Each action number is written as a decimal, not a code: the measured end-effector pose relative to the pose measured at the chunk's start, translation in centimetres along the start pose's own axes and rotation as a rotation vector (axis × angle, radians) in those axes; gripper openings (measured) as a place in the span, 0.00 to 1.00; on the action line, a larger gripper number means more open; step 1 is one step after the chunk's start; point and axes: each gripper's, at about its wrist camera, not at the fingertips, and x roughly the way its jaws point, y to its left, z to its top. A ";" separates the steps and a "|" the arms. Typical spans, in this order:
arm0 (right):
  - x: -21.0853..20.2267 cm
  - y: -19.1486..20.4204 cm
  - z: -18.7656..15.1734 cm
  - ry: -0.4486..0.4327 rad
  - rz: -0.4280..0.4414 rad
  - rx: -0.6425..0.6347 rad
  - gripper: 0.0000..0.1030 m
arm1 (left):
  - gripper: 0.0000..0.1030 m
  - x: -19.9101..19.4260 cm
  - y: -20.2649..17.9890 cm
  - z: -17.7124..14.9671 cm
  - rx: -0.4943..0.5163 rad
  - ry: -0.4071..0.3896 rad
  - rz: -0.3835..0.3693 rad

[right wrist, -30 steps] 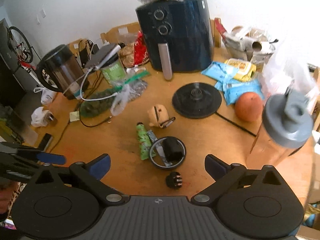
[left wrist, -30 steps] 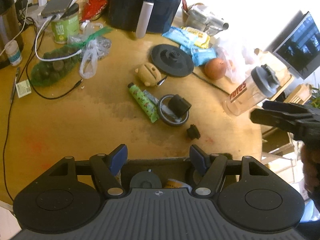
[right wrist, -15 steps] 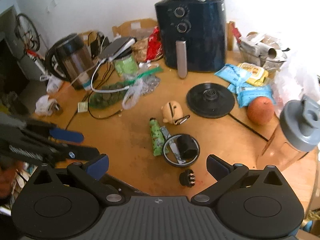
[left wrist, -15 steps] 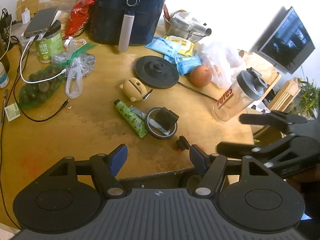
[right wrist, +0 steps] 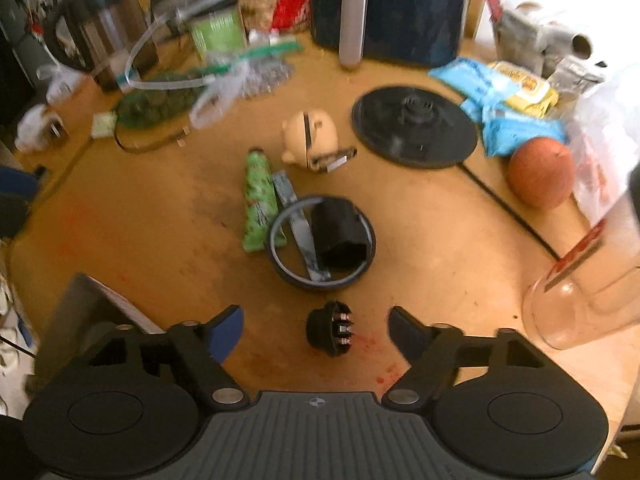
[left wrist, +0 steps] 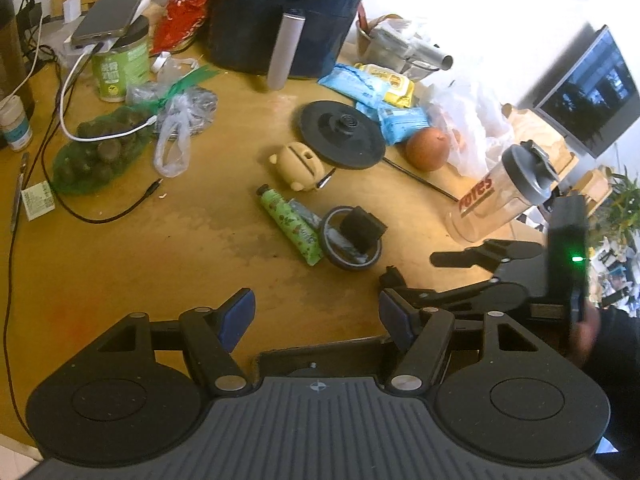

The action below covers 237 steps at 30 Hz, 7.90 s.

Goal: Organize objects
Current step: 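Reach the right tool to the small black spiked knob and grasp it, then lift the black knob with the right tool while the left tool reaches the green tube, then close the left tool around the green hand-cream tube, then carry the green tube to the box with left tool while right tool carries the knob, then release the green tube into the box with left tool while right tool drops the knob in, then withdraw both open tools from the box back over the table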

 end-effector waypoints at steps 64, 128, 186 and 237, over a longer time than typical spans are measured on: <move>-12.3 -4.9 -7.9 -0.286 0.058 0.360 0.23 | 0.66 5.6 -1.3 2.5 0.048 -0.002 0.091; -11.8 -2.9 -9.8 -0.271 0.086 0.378 0.23 | 0.27 16.7 1.7 6.0 0.094 0.133 0.249; -14.5 -1.3 -10.3 -0.328 0.296 0.220 0.23 | 0.27 0.1 -6.4 -5.6 -0.145 0.036 -0.144; -13.4 0.5 -6.2 -0.252 0.107 0.154 0.95 | 0.53 -1.0 -5.1 -2.5 -0.054 -0.085 0.021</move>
